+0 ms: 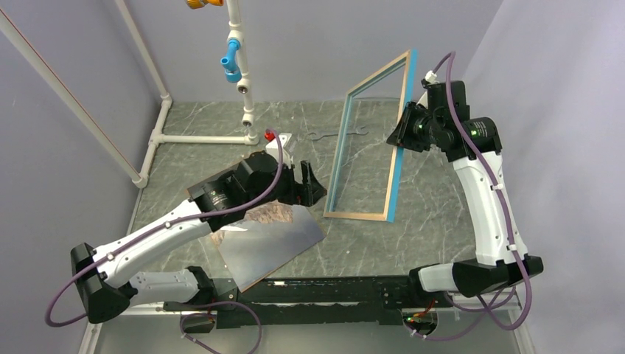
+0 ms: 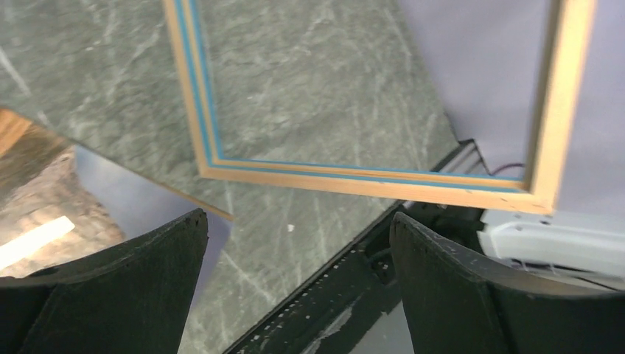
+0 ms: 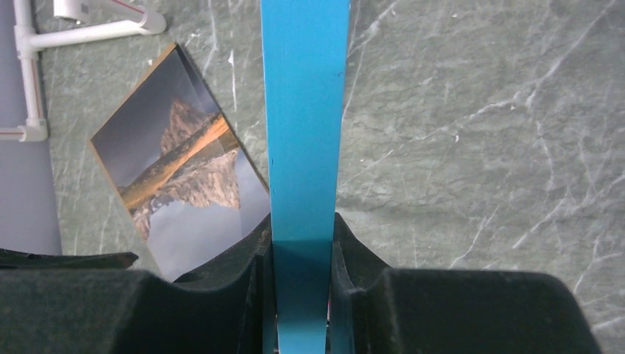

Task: Put the photo into the frame
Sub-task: Turn over the photo frame at the center of the board.

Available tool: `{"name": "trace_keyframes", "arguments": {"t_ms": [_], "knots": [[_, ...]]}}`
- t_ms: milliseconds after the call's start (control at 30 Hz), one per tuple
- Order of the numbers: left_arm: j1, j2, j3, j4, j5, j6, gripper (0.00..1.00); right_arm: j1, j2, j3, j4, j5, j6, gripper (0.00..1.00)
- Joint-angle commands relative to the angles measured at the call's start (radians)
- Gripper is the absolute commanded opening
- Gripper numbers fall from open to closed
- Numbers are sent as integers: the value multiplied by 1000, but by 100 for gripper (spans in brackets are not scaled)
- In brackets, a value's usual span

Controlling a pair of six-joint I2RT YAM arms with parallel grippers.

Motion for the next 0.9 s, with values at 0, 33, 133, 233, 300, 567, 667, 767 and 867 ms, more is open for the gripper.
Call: {"name": "trace_keyframes", "arguments": {"t_ms": [0, 33, 133, 233, 300, 567, 667, 767, 867], "knots": [[27, 54, -13, -68, -77, 39, 94, 7, -13, -87, -117, 155, -100, 0], [34, 75, -26, -63, -69, 45, 93, 6, -18, -101, -115, 163, -102, 0], [61, 136, -78, 9, -8, 49, 91, 6, -31, -146, -105, 191, -106, 0], [71, 202, -116, 96, 35, 33, 90, 5, -32, -186, -102, 253, -110, 0], [70, 252, -128, 139, 62, 29, 89, 6, -31, -214, -93, 286, -114, 0], [72, 385, -121, 192, 99, 6, 87, 5, -18, -313, -24, 472, -128, 0], [73, 383, -129, 201, 91, 9, 87, 5, -28, -364, 36, 500, -190, 0], [82, 395, -146, 222, 99, 4, 87, 5, -50, -418, 124, 471, -265, 0], [97, 416, -176, 271, 132, -15, 87, 6, -72, -479, 208, 467, -334, 0]]}}
